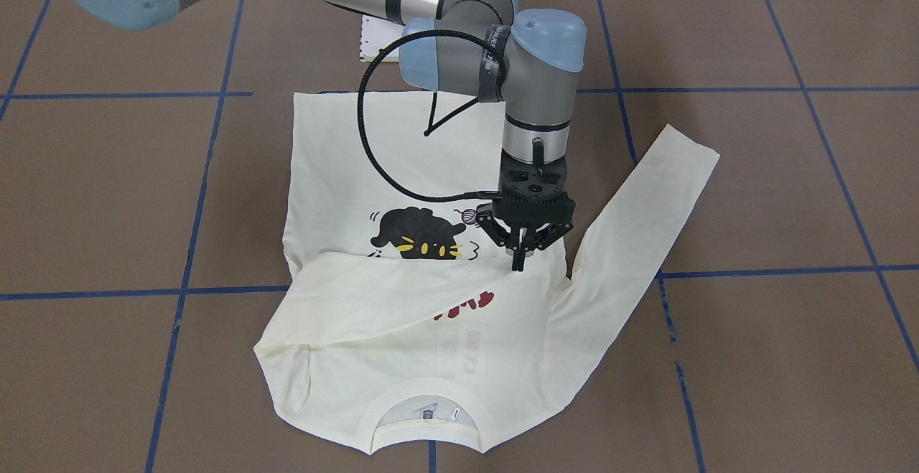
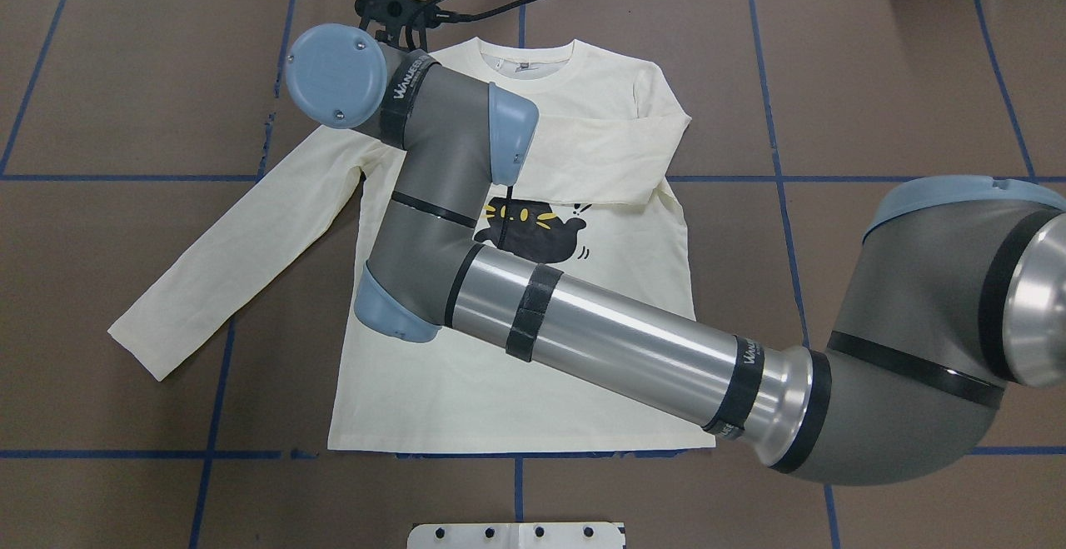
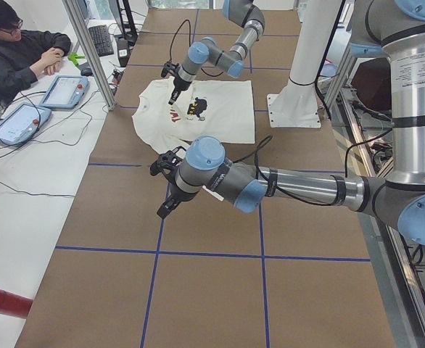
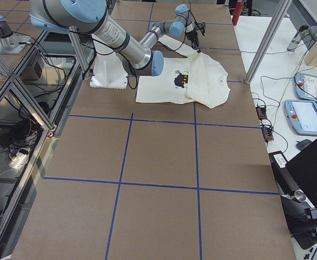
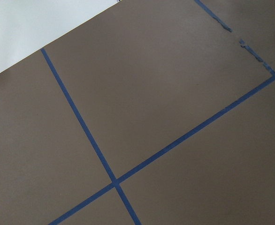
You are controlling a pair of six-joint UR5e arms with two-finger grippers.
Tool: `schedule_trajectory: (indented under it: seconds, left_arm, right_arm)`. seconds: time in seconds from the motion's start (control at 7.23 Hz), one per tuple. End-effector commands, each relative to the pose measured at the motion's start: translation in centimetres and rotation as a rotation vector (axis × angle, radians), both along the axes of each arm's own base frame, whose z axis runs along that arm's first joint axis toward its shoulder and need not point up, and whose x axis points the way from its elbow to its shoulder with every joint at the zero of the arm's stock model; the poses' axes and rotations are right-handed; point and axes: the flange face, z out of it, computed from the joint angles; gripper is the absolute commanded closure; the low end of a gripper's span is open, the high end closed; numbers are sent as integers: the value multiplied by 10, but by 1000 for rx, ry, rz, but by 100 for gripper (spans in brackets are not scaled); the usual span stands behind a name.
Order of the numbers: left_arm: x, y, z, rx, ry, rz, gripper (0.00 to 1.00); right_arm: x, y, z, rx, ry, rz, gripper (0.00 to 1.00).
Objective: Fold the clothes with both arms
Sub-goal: 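Carry the sleeve with the right gripper across the shirt toward the other sleeve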
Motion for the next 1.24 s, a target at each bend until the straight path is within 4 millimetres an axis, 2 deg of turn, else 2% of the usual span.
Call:
schedule_trajectory:
  seconds: [0.0,0.14,0.41,0.55,0.69,0.83,0.97,1.11]
  left_arm:
    - [0,0,1,-2,0,0,0]
    - [0,0,1,-2,0,0,0]
    - [0,0,1,-2,0,0,0]
    - [1,-2,0,1,1,1,0]
    - [1,-5,-4,8,3,1,0]
    - [1,-6,-24,86,-2,-1,0]
    - [6,-2,-24,123,24,-11,0]
    - [31,-4,-34,108,51,10,0]
  right_arm:
    - [-16,2,-8,-28,-37,43,72]
    - [-18,0,-9,-31,-30,44,1]
    - [-10,-3,-32,-67,-69,38,0]
    - [9,-13,-48,-143,-37,20,0]
    - [49,-23,-67,-215,-29,-4,0]
    - [96,-35,-55,-268,-62,-53,0]
    - [130,-31,-25,-241,-48,-92,0]
    - [172,-32,9,-197,9,-175,0]
